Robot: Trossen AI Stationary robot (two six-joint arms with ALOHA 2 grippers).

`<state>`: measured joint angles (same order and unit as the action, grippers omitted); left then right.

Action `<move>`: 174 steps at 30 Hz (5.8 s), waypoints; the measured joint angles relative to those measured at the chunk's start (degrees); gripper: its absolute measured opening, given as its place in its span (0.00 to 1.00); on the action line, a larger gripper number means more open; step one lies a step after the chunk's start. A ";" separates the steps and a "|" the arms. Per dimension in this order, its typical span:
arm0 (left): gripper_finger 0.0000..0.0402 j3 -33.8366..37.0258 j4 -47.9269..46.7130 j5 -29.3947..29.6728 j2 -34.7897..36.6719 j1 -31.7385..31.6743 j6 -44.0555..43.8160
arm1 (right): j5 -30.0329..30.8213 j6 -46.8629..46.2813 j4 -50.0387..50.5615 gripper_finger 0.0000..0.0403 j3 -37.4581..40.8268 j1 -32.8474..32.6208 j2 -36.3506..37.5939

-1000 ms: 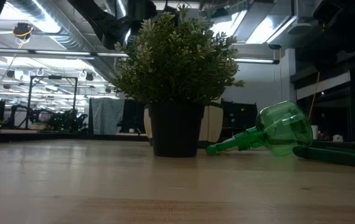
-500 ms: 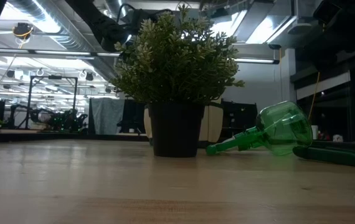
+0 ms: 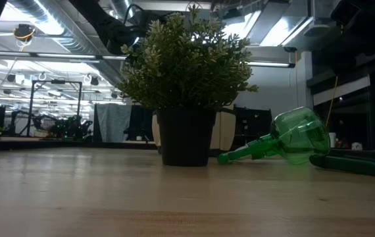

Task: Pick & Place Garden tools in Gardening bag
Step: Put the brown trowel into the green gardening bag, then put the green fruit pruner into the green gardening bag

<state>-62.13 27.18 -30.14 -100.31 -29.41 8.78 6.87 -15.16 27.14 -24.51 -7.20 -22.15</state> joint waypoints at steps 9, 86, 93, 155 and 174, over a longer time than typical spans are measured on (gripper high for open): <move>0.25 0.00 0.00 0.01 0.09 0.00 -0.67 | 0.00 0.02 0.00 0.40 0.01 0.01 0.00; 0.03 32.81 -16.58 -7.90 49.09 -18.45 -22.37 | 0.00 0.01 0.02 0.40 0.00 0.00 0.00; 0.00 44.77 -3.22 -6.18 56.56 -18.45 -32.16 | 0.00 0.01 0.02 0.40 0.00 0.00 0.00; 0.03 57.05 -2.70 28.39 69.66 32.13 -28.99 | 0.00 0.02 0.02 0.40 0.00 0.01 0.00; 0.03 57.05 -17.64 25.23 79.99 36.06 -30.49 | 0.00 4.39 4.04 0.40 0.00 0.02 0.00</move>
<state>-5.08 9.54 -4.90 -20.33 6.66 -21.71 6.87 -10.77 31.17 -24.51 -7.18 -22.15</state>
